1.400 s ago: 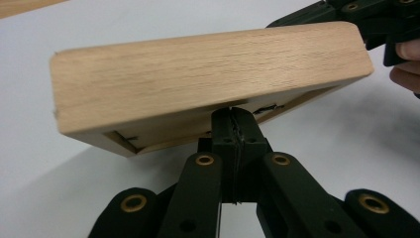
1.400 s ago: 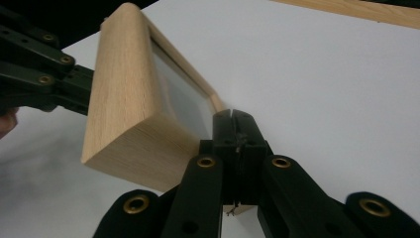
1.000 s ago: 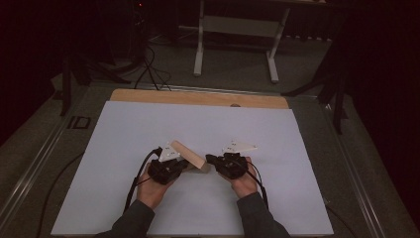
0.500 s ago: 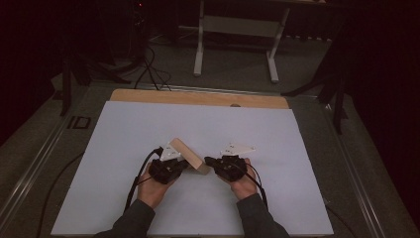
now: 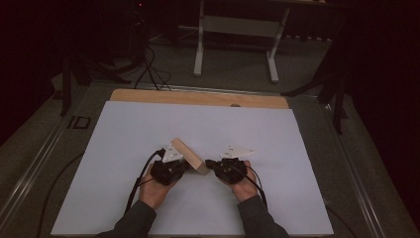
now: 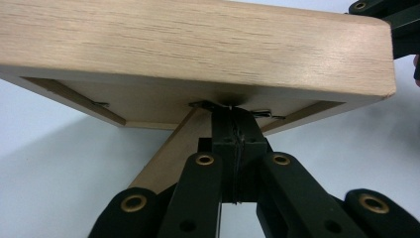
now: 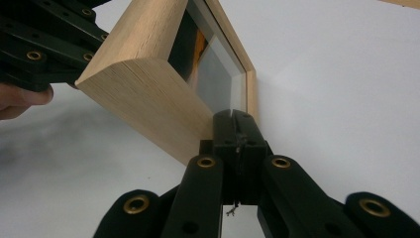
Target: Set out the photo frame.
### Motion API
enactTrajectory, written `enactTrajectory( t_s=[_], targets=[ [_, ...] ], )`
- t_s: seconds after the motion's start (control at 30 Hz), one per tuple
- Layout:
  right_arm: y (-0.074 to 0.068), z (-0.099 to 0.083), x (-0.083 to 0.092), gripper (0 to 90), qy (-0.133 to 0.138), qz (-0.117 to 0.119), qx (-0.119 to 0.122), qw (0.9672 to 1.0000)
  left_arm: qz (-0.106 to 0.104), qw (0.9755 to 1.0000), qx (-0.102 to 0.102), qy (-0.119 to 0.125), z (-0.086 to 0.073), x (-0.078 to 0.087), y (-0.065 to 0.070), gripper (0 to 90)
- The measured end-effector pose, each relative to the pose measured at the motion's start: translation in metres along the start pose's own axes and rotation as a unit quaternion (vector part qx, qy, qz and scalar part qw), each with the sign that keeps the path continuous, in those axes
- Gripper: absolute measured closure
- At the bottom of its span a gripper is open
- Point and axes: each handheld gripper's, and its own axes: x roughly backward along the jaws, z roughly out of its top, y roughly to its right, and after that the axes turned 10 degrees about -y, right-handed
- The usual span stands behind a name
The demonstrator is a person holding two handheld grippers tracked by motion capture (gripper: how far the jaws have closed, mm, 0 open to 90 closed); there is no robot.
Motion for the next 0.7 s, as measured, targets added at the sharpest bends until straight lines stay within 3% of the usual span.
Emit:
enactTrajectory(
  t_s=[0.7],
  targets=[
    [-0.016, 0.002, -0.007, 89.5, -0.005, 0.015, 0.02, 0.9997, 0.009, 0.9998, 0.02, 0.003, -0.003, 0.003, -0.01, 89.5]
  ],
)
